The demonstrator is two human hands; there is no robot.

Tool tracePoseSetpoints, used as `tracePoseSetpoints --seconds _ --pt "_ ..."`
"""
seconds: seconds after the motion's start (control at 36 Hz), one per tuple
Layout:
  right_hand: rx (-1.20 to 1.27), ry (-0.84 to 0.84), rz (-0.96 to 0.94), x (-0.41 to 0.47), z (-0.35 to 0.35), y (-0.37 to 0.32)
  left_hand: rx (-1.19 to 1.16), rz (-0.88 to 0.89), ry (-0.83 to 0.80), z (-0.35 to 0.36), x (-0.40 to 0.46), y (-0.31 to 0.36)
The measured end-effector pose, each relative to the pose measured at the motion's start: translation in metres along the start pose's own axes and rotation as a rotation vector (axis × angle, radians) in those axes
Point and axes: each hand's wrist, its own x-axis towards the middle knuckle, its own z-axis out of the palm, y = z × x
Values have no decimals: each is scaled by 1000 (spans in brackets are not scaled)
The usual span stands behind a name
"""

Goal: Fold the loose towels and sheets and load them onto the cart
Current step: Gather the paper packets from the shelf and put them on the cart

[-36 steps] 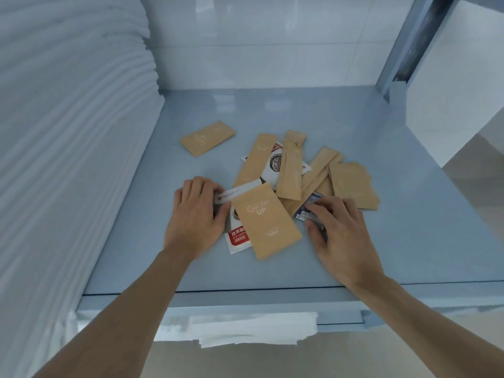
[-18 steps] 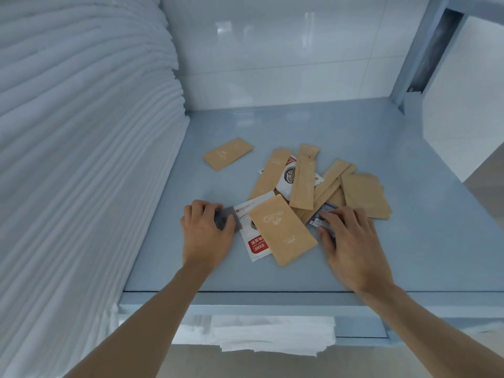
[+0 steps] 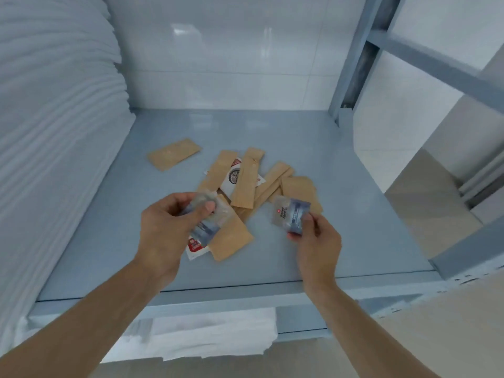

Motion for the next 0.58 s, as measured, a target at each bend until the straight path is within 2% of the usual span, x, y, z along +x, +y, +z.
tracePoseSetpoints --seconds 0.08,0.17,0.39,0.58 --pt "288 -9 296 -12 -16 -6 -95 -151 -186 34 -20 -7" --pt "445 -94 421 -27 -30 -14 -76 -228 -212 63 -36 -19" --pt "474 -169 409 -37 -64 -11 -43 -317 -217 102 -61 -46" --pt "409 -180 376 -33 -84 -8 -48 -308 -172 120 -68 -57"
